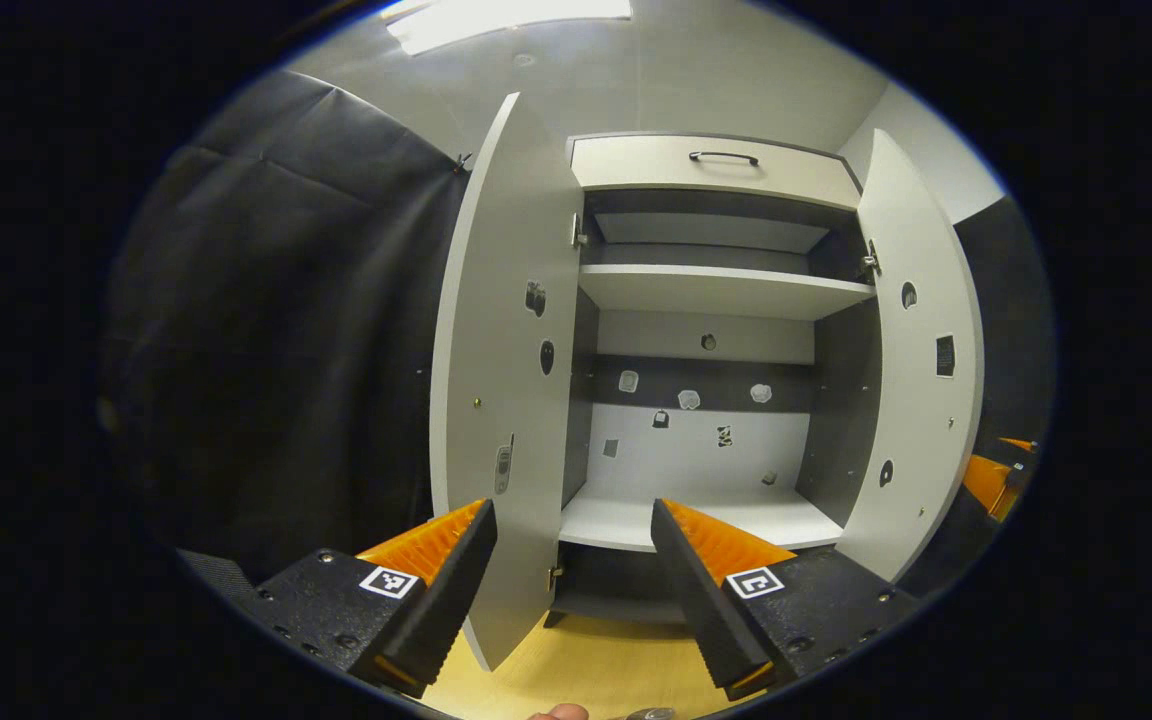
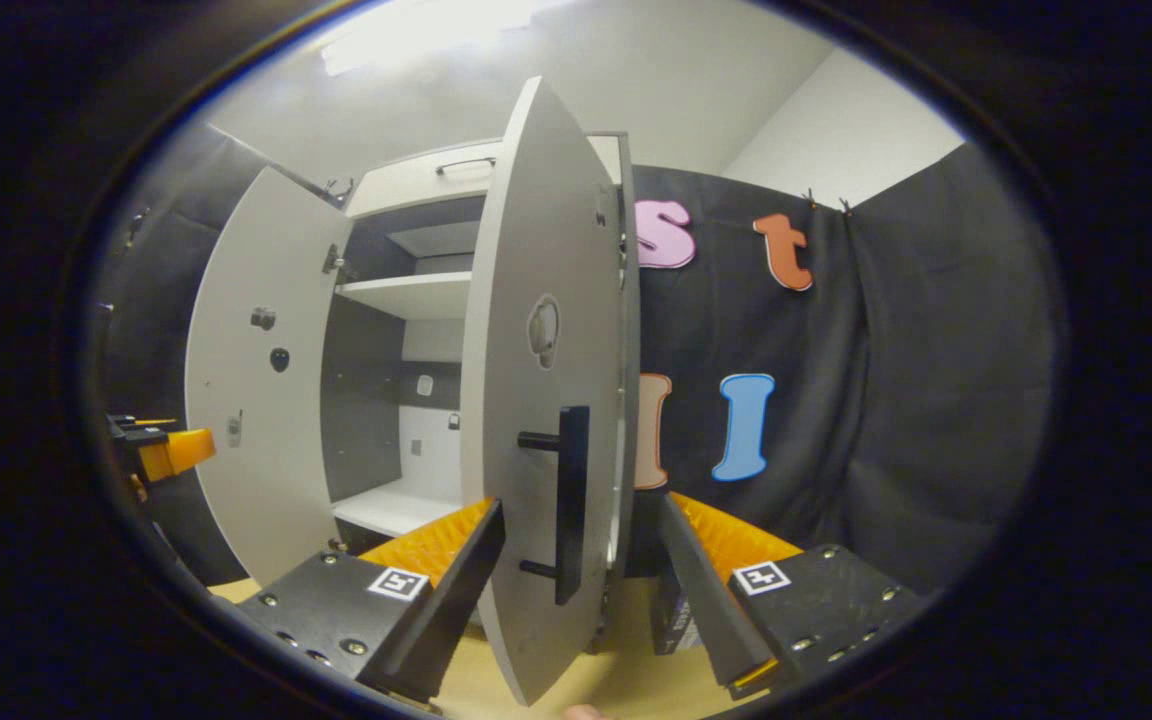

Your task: Grasp the bottle in the cabinet with the left hand and place it on the coaster, then close the right door with the right hand and the left door with the left hand.

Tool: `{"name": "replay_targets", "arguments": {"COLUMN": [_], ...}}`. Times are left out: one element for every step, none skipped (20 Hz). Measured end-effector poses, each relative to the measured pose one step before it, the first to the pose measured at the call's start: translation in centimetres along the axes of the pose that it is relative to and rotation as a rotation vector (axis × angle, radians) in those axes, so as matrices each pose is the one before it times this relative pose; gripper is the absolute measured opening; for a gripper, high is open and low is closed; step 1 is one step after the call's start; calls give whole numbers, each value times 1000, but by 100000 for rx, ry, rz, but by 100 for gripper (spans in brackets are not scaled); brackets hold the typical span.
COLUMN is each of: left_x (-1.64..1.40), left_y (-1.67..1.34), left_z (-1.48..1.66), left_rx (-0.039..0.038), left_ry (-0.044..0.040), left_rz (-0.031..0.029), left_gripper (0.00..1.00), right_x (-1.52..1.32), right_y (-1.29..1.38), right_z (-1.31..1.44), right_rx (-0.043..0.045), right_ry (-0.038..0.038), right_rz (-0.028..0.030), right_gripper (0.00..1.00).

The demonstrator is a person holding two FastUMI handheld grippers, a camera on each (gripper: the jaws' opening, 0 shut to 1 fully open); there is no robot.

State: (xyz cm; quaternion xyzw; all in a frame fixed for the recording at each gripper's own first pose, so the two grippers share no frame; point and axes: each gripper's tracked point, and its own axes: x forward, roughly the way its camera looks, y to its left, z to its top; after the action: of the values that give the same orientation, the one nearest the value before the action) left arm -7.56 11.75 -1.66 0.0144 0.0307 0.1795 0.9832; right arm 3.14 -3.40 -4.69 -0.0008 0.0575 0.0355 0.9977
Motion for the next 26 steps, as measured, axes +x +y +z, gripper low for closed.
{"name": "replay_targets", "arguments": {"left_x": [-47, -31, -73, 21, -33, -54, -62, -51, -104, -92, -134, -149, -198, -47, -125, -38, -2, 92, 61, 25, 70, 48, -19, 10, 76, 86], "left_y": [275, 263, 334, 539, 384, 416, 490, 294, 320, 427, 547, 479, 614, 530, 507, 591, 581, 486, 444, 318, 329, 361, 211, 123, 112, 128], "left_z": [232, 143, 139, 155, 78, 35, 133, -19, 2, 11, 56, 35, 27, 15, -18, -162, -28, -69, -52, -128, -129, -184, -57, -140, -86, -106], "left_rx": [161, -122, -196, -182, -158, -265, -579, -623, -307, 107, 480, 648, 828, 645, 567, 472, 163, -210, -388, -470, -479, -332, -161, 45, 268, 368], "left_ry": [-643, -541, -289, -244, -89, 113, -239, -67, 216, 77, -45, -294, -160, 0, 175, 439, 237, 242, 500, 378, 326, 332, 238, 206, 7, 194], "left_rz": [633, 453, 735, 1055, 1000, 1130, 1225, 926, 785, 1021, 1210, 1099, 1476, 1290, 1227, 1297, 1365, 1154, 934, 847, 681, 486, 276, 81, 129, 278], "left_gripper": [96, 96, 96, 96, 96, 96, 96, 96, 96, 96, 96, 96, 96, 96, 96, 96, 96, 96, 96, 96, 96, 96, 96, 96, 96, 96], "right_x": [294, 317, 284, 325, 302, 215, 220, 53, 160, 157, 76, 75, 49, -12, 52, -51, 32, -15, 24, -12, -117, 210, 167, -104, -70, -135], "right_y": [614, 533, 470, 498, 443, 466, 627, 870, 928, 510, 159, 245, 156, -67, 22, 224, 146, 265, 227, 222, -138, 199, 732, 1469, 1118, 694], "right_z": [5, -117, -53, -37, -103, -172, -157, -86, -4, -339, -110, -73, 34, -151, -107, -49, -17, 67, 9, 43, 160, -220, -28, -83, 169, 48], "right_rx": [423, 430, 486, 506, 520, 814, 1101, 1130, 1084, 418, -24, 272, 557, 695, 583, 598, 647, 655, 87, -423, -1307, -1246, -206, 358, 516, 279], "right_ry": [368, 530, 233, 339, 755, 1081, 792, 495, 552, 873, 449, 224, 223, 248, 374, 244, 86, -215, -169, -171, -153, 289, 164, -439, -370, -3], "right_rz": [1554, 1414, 1160, 1048, 1030, 1123, 1554, 2041, 3008, 830, 158, 572, 495, 272, 145, 186, 507, 1247, 1278, 1314, -673, 345, 1644, 2548, 3495, 1968], "right_gripper": [95, 95, 95, 92, 95, 92, 92, 92, 95, 95, 96, 96, 96, 96, 96, 96, 96, 96, 93, 96, 96, 94, 94, 99, 99, 99]}}
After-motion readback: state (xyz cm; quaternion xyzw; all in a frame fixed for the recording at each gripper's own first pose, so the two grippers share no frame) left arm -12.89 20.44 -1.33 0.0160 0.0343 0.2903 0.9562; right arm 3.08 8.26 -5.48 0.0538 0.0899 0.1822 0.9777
